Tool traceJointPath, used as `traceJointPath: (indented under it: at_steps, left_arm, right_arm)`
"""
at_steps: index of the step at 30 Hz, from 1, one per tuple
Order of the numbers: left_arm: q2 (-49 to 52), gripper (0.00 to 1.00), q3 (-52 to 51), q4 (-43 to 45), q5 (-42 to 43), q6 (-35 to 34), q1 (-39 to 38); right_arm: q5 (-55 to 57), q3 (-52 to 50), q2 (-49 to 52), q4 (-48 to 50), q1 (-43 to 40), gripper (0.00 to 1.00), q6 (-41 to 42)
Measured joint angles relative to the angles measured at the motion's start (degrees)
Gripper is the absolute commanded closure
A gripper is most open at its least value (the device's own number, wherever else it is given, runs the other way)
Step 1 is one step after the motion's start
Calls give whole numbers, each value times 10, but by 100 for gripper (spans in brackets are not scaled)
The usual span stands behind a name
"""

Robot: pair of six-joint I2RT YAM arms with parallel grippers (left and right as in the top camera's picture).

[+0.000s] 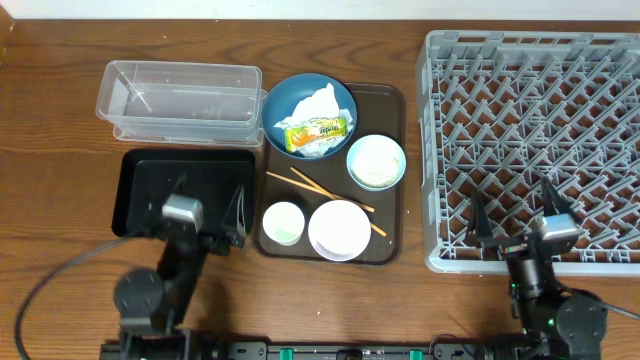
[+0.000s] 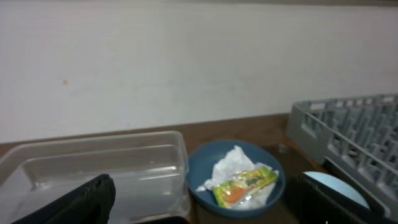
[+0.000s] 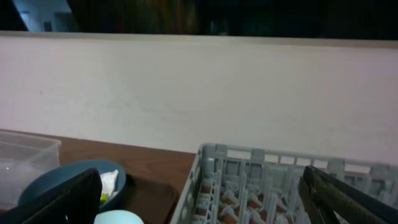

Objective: Sort waste into correct bins and load items into the dishwasher rack
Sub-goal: 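Reach the left gripper into the blue bowl and grasp the tissue and wrapper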

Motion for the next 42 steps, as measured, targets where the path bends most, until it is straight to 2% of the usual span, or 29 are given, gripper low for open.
traceJointPath:
  at_steps: [4, 10, 18, 25, 29, 35, 37, 42]
  left_arm:
    - [113, 9, 103, -54, 22, 5, 0]
    - [292, 9, 302, -216, 47, 12, -4]
    - [536, 9, 618, -480, 53, 17, -47]
    - [733, 8, 833, -630, 32, 32, -106]
    - [817, 8, 885, -633, 17, 40, -126]
    - [901, 8, 888, -599, 7, 44, -133]
    - [921, 3, 888, -584, 4, 50, -134]
    - [975, 2, 888, -564, 1, 94, -148]
  right_arm:
    - [-17, 59, 76, -6, 0, 1, -17]
    - [-37, 171, 212, -80, 0, 1, -31]
    - [-57, 396, 422, -300, 0, 1, -40]
    - [-76, 577, 561, -465, 0, 1, -40]
    - [-106, 611, 596, -484, 0, 1, -40]
    - [-123, 612, 606, -506, 0, 1, -40]
    - [-126, 612, 606, -516, 0, 1, -40]
    - [-129, 612, 606, -530, 0, 1, -40]
